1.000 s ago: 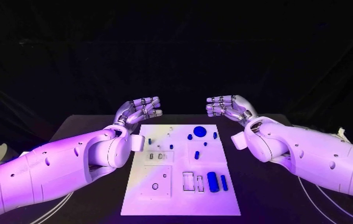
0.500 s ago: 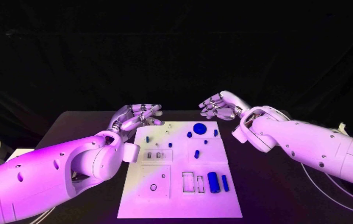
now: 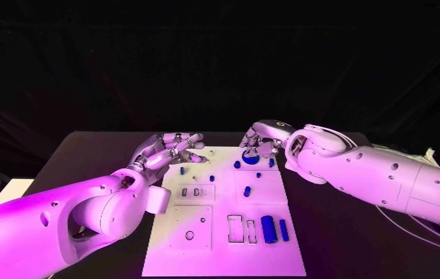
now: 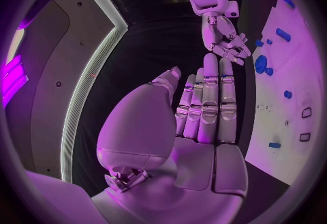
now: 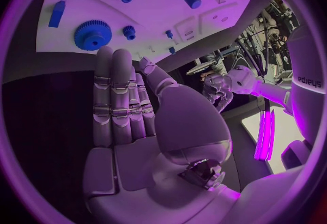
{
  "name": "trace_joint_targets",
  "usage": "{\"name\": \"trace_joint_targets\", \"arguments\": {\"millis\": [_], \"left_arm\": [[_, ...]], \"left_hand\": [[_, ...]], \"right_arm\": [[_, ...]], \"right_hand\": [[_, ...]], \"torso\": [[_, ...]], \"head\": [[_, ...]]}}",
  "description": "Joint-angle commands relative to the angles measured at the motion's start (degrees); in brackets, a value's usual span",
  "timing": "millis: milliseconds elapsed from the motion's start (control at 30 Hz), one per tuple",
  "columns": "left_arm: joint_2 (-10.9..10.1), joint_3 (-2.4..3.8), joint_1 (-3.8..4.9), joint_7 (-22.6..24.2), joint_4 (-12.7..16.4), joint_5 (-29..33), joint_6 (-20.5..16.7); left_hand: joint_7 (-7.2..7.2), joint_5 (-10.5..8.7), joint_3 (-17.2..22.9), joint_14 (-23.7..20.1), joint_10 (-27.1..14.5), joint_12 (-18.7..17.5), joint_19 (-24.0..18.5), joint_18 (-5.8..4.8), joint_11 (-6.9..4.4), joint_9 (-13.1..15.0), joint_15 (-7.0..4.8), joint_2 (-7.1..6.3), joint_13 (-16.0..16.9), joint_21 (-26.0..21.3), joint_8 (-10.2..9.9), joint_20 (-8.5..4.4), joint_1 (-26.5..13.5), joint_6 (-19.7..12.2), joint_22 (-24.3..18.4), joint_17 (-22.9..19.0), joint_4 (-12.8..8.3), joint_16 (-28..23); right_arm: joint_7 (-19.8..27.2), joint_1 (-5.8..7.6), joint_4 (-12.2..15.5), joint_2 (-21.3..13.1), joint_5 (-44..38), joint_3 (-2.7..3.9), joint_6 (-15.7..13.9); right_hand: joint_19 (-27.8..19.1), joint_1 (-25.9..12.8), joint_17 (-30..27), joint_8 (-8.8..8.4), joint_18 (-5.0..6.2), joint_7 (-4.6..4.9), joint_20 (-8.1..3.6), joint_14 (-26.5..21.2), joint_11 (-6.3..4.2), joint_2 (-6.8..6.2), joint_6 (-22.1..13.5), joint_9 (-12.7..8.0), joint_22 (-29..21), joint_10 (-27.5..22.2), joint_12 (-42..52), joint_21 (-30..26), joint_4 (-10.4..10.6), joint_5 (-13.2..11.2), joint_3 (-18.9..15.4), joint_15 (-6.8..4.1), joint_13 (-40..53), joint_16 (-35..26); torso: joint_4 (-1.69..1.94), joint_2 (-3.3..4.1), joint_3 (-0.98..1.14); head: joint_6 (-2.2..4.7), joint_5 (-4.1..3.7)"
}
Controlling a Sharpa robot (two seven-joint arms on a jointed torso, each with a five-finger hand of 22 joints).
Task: Assemble the parts on the task board
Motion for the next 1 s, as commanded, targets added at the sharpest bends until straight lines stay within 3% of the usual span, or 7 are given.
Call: {"name": "trace_joint_targets", "arguments": {"millis": [33,100,267,567,833,1000], "left_arm": [[-0.3,0.09,0.52,-0.3,1.0,0.6,0.7],[-0.6,0.1,0.75,-0.3,1.4,0.6,0.6],[-1.1,0.11,1.12,-0.2,2.0,0.6,0.4],[-1.6,0.12,1.53,-0.2,2.1,0.7,0.3],[-1.6,0.13,1.63,-0.2,1.7,0.7,0.1],[-1.6,0.13,1.64,-0.2,1.6,0.7,0.1]], "left_hand": [[0.18,-0.21,0.3,0.3,0.0,-0.4,0.4,0.68,0.08,-0.1,0.06,-0.5,0.0,0.1,-0.4,0.07,0.0,0.1,0.0,0.2,-0.1,0.3],[0.2,-0.21,0.3,0.3,0.0,-0.5,0.5,0.68,0.1,-0.1,0.06,-0.52,0.0,0.1,-0.5,0.07,0.0,0.1,0.0,0.3,-0.1,0.4],[0.22,-0.21,0.3,0.3,0.0,-0.6,0.5,0.68,0.12,-0.1,0.07,-0.54,0.0,0.1,-0.5,0.07,0.0,0.0,0.0,0.4,-0.1,0.4],[0.25,-0.21,0.3,0.3,-0.1,-0.7,0.5,0.67,0.14,-0.1,0.08,-0.59,0.0,0.1,-0.6,0.07,-0.1,0.0,0.0,0.5,-0.1,0.5],[0.28,-0.21,0.3,0.3,-0.1,-0.8,0.6,0.67,0.16,-0.1,0.09,-0.61,0.0,0.1,-0.7,0.07,-0.1,0.0,0.0,0.6,-0.2,0.5],[0.29,-0.21,0.3,0.2,-0.1,-0.8,0.6,0.67,0.17,-0.1,0.1,-0.61,0.0,0.1,-0.7,0.07,-0.1,-0.1,-0.1,0.7,-0.2,0.5]], "right_arm": [[-3.2,0.16,0.1,0.5,-7.8,0.02,3.7],[-3.2,0.2,0.0,0.8,-8.5,0.02,3.9],[-3.1,0.24,0.0,1.1,-9.4,0.02,4.1],[-3.1,0.26,-0.1,1.5,-10.5,0.02,4.9],[-3.0,0.25,-0.6,2.2,-11.1,0.0,5.9],[-2.9,0.18,-1.3,2.9,-11.4,-0.05,6.5]], "right_hand": [[0.5,-0.4,8.3,-0.31,0.44,0.05,0.07,2.9,0.11,-0.79,-0.3,0.0,2.6,-1.1,-0.2,3.2,0.4,-0.4,1.2,0.05,-0.1,8.5],[1.5,-0.6,14.7,-0.31,-0.18,0.16,0.21,2.8,0.2,-1.49,-0.7,0.0,8.2,-1.8,0.0,8.3,0.8,-0.5,2.2,0.23,0.0,15.0],[2.3,-0.8,23.1,-0.33,-1.16,0.26,0.53,2.8,0.48,-2.78,-1.0,0.1,17.4,-2.7,0.0,16.3,2.0,-0.6,4.0,0.51,-0.1,23.4],[2.0,-0.6,28.7,-0.32,-1.75,0.3,0.98,2.5,0.94,-4.08,-1.4,0.1,23.4,-4.2,-0.2,21.7,3.5,-0.8,5.8,0.76,-0.2,28.8],[3.7,-0.1,35.1,-0.3,-2.79,0.32,1.2,3.0,0.97,-5.08,-1.4,0.2,31.5,-4.1,-0.1,28.2,5.3,-0.9,7.4,0.86,-0.1,34.7],[3.9,0.0,35.9,-0.29,-2.91,0.32,1.23,3.1,0.99,-5.14,-1.4,0.2,32.4,-4.2,-0.1,28.9,5.5,-0.9,7.7,0.87,-0.1,35.4]], "torso": [[0.4,1.41,-0.15],[0.52,1.61,-0.18],[0.75,2.02,-0.24],[1.13,2.56,-0.45],[1.31,3.15,-0.41],[1.49,3.44,-0.47]], "head": [[0.19,-0.07],[0.25,-0.13],[0.3,-0.34],[0.42,-0.61],[0.95,-0.51],[0.88,-0.51]]}}
